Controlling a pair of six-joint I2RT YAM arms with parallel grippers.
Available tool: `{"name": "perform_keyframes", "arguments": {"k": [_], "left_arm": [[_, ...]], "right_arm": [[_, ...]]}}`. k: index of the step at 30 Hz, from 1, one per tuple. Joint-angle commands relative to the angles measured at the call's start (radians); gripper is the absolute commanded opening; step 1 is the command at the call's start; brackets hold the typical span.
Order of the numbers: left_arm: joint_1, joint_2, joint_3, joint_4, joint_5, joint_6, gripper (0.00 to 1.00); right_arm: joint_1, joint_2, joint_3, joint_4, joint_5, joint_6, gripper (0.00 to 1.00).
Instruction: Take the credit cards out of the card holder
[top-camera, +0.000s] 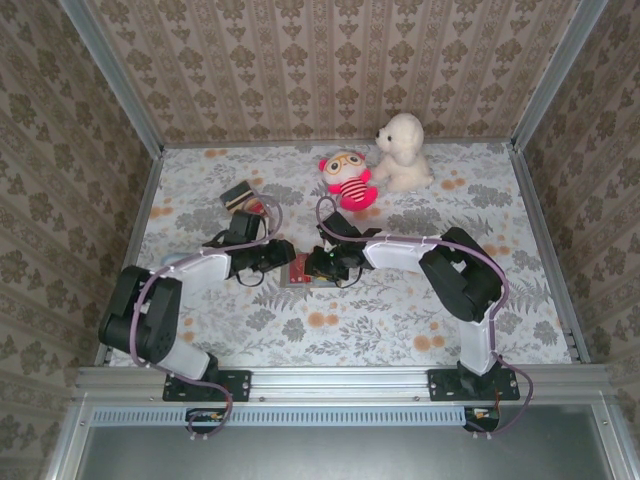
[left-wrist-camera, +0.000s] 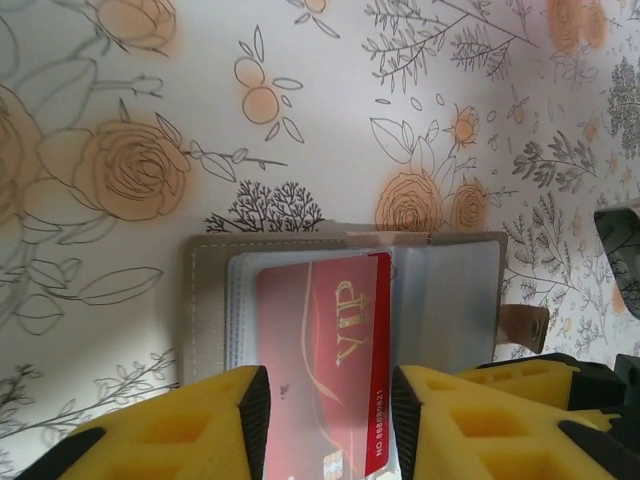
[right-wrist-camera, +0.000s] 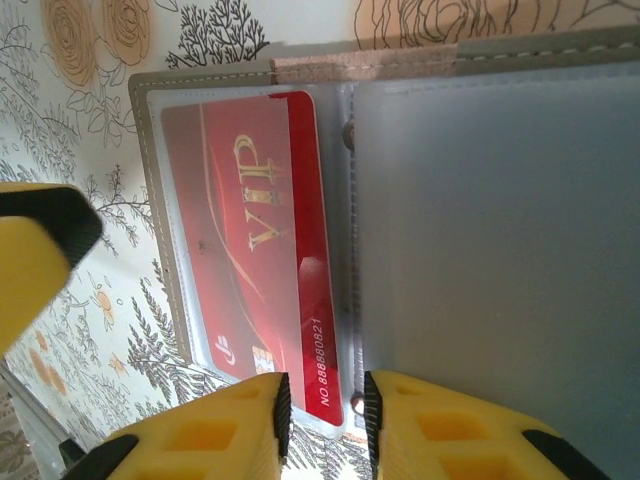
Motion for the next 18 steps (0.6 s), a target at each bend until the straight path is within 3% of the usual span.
{"name": "perform_keyframes", "arguments": {"k": [1,18], "left_arm": [[-0.003,0.026,0.026,0.058,0.044,-0.022,0.38],[-0.004,0.107,-0.024,0.064,0.002,-0.046,0.37]], "right_arm": [[0.001,0.019,0.018,0.004,-0.003,0.017,0.27],[0.002,0.059,0.006,0.053,-0.073,0.021,0.26]]}}
